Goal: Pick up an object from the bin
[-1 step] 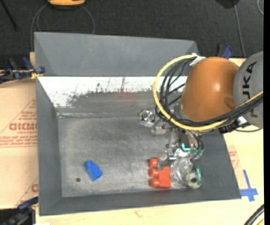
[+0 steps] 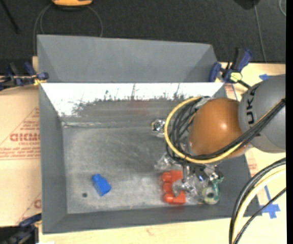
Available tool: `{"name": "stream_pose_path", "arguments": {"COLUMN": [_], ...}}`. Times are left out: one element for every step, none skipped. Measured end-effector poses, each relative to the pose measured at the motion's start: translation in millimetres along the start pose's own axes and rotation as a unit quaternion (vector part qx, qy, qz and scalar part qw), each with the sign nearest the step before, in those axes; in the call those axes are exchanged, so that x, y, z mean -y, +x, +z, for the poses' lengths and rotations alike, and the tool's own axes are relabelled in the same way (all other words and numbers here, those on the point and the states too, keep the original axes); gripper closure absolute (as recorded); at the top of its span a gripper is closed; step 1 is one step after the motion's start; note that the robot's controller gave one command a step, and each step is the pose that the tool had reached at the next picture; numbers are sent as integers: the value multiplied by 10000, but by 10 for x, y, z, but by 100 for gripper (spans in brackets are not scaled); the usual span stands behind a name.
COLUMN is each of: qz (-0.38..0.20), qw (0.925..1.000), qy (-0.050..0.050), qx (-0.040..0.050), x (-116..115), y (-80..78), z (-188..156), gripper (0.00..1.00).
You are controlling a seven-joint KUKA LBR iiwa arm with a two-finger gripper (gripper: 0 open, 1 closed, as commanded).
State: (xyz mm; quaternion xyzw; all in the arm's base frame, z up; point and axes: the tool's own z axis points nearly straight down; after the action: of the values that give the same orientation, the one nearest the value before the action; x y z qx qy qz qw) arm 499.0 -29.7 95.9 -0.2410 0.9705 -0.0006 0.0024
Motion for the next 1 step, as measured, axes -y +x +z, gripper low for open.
{"name": "stream_pose_path", "arguments": {"qz": [-1423], "qw": [9898], "qy": [-1], "qx": [7], "x": [-26], "y": [57], "z": [-55], "gripper": [0]}}
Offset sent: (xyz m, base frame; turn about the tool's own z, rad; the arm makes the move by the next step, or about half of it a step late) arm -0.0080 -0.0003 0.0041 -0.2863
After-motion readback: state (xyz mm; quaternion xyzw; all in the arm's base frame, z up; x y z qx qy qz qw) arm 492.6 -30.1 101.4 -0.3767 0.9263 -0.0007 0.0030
